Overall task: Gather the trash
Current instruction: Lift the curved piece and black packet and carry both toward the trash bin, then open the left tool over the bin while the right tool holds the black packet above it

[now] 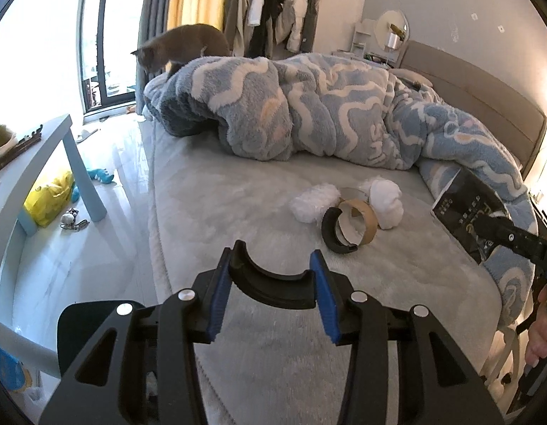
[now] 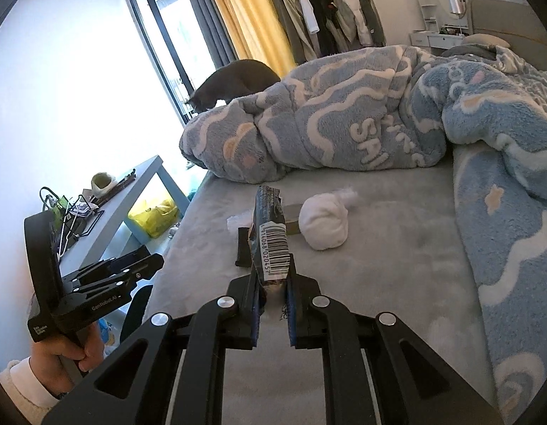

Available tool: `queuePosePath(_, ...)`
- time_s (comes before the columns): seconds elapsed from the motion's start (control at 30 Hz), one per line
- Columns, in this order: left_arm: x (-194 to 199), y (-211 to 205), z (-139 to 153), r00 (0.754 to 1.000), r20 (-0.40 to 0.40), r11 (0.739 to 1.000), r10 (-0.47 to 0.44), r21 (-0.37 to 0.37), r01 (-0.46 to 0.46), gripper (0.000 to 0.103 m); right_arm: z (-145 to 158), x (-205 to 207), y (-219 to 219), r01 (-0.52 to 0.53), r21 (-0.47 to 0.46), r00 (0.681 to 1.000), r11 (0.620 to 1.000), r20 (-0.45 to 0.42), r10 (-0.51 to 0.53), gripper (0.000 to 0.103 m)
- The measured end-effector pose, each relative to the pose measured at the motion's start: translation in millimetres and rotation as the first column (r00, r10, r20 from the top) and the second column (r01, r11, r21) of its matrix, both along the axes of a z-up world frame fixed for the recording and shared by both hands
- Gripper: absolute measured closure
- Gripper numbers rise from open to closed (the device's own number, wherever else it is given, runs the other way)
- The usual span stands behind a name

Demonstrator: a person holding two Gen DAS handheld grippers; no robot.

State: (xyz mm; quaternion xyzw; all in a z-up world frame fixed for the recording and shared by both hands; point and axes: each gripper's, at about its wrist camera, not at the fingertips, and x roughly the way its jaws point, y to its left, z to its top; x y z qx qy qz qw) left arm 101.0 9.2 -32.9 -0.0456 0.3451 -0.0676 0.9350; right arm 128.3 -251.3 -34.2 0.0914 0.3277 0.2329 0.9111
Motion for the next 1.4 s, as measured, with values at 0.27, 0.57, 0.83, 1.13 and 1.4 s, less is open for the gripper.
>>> queuePosePath(0.27,-18,12,4,1.000,0.014,1.000,0.012,-0.003,-0.012,0.057,1,-14,16,-0.020,-0.002,1.000,1.000,0.010,0.020,0.091)
queuePosePath(0.57,-32,36,9,0.999,0.021,0.999,0.038,-0.005,-0.038,0.057,1,-24,39,-0.046,-0.024,0.999,0.999,0.021,0.047,0.091)
queuePosePath(0.83,-39,57,3,0.998,0.006,0.998,0.055,0.028,-0.055,0.057,2,-25,65,-0.078,-0.028,0.997,0.997,0.024,0.078,0.091)
queuePosePath(1.13,-42,96,-10,0.995,-0.025,0.994,0.101,0.039,-0.100,0.057,0,-24,106,-0.133,-0.045,0.991,0.990,0.017,0.134,0.091)
queuePosePath(1.4,-44,131,-32,0.986,-0.095,0.990,0.136,0.058,-0.131,0.057,-1,-27,147,-0.185,-0.057,0.983,0.981,0.010,0.185,0.091)
